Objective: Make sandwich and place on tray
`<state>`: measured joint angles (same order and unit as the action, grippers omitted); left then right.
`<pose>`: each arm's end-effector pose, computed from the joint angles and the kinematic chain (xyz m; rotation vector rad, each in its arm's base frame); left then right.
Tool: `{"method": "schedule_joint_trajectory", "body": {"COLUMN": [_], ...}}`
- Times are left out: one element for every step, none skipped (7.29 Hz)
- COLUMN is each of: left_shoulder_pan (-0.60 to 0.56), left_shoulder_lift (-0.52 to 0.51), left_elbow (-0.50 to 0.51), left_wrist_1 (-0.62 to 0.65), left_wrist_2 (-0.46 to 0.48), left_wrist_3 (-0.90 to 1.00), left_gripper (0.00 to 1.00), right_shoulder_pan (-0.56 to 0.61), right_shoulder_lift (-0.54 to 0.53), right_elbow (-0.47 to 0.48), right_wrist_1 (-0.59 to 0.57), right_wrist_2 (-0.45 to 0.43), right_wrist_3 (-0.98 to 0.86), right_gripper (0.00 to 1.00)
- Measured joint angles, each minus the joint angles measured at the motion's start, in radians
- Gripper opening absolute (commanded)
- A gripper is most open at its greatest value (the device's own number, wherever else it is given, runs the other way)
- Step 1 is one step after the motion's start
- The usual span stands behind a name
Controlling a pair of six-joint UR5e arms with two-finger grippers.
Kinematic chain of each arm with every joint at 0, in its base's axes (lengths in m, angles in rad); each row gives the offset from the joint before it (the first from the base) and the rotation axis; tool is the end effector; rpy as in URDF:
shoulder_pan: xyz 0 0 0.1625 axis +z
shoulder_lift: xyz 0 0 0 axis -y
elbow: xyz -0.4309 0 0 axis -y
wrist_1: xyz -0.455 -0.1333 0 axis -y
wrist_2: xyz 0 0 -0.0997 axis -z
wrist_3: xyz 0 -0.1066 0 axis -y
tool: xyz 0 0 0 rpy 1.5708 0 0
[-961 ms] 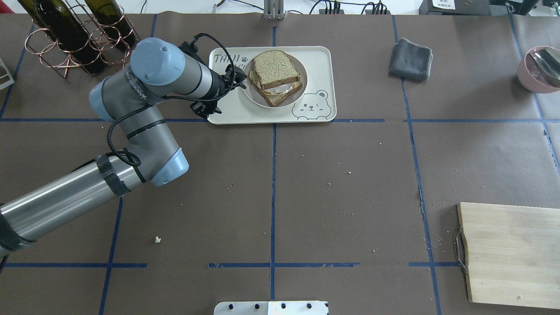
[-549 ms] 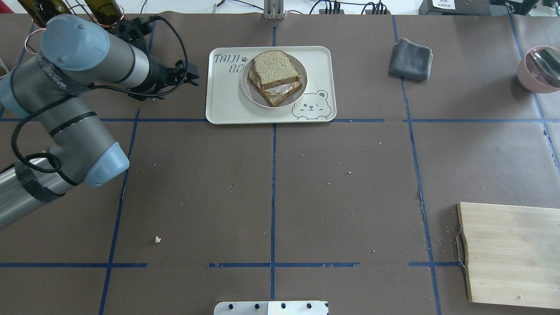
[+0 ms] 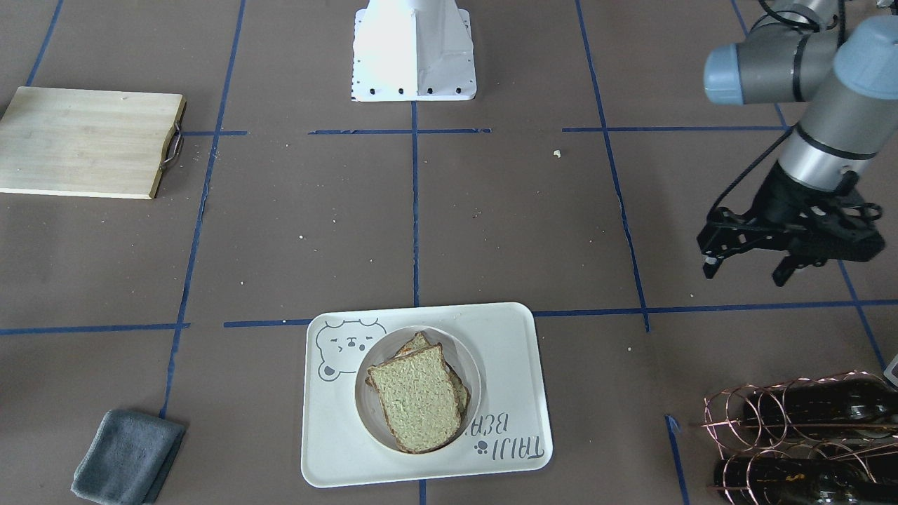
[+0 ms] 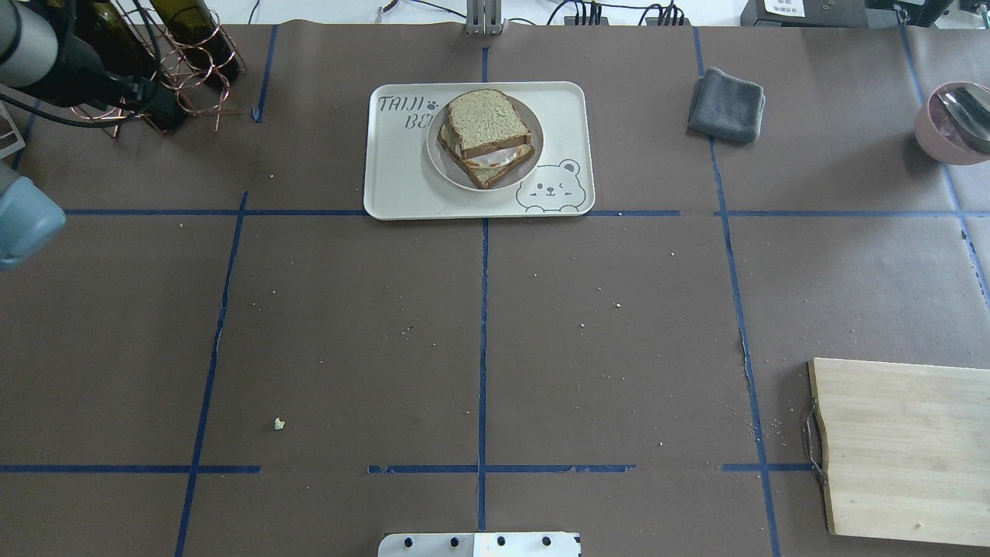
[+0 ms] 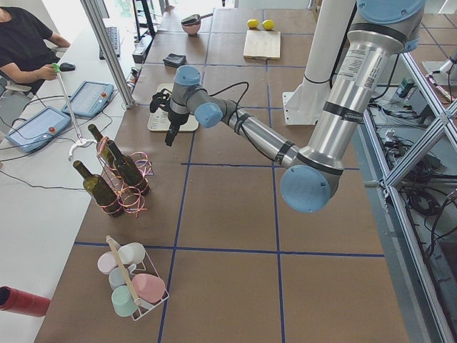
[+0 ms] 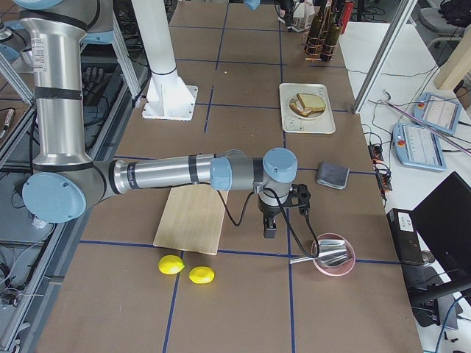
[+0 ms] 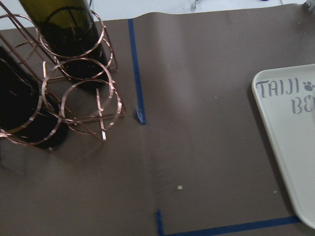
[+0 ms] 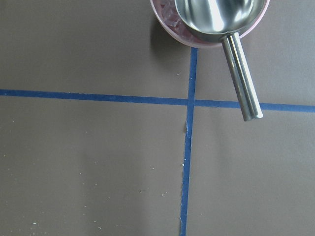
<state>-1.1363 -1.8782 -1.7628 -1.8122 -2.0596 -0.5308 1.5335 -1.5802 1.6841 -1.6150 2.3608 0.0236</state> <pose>0.2052 -0.6400 0.3575 0.4260 0.7488 0.0907 0.0369 -0.5543 0.6151 0.0325 -0.7911 -0.0366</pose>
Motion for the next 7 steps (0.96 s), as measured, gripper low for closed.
{"method": "schedule_joint_trajectory", "body": {"left_shoulder_pan": [-0.082,-0.159,-0.211,-0.233,-0.24,-0.245,-0.261], "left_shoulder_lift": [0.053,0.111,0.159,0.187,0.203,0.215,0.223], "left_elbow": [0.001,0.001,0.005,0.031,0.077,0.111,0.125], "left_wrist_1": [0.006,0.007,0.003,-0.002,-0.003,0.004,0.032], "left_wrist_2": [-0.061,-0.131,-0.185,-0.2,-0.19,-0.185,-0.188], "left_wrist_3": [0.177,0.302,0.36,0.383,0.393,0.397,0.402], "left_gripper": [1.0,1.0,1.0,1.0,1.0,1.0,1.0], "right_shoulder_pan": [0.009,0.017,0.023,0.028,0.031,0.032,0.032], "right_shoulder_lift": [-0.001,-0.003,-0.004,-0.005,-0.009,-0.013,-0.015], "right_elbow": [-0.025,-0.034,-0.037,-0.037,-0.034,-0.031,-0.032], "right_wrist_1": [0.027,0.037,0.042,0.045,0.047,0.048,0.048], "right_wrist_2": [0.02,0.035,0.043,0.047,0.049,0.05,0.05], "right_wrist_3": [-0.004,-0.005,-0.005,-0.003,-0.001,0.0,0.0], "right_gripper": [1.0,1.0,1.0,1.0,1.0,1.0,1.0]}}
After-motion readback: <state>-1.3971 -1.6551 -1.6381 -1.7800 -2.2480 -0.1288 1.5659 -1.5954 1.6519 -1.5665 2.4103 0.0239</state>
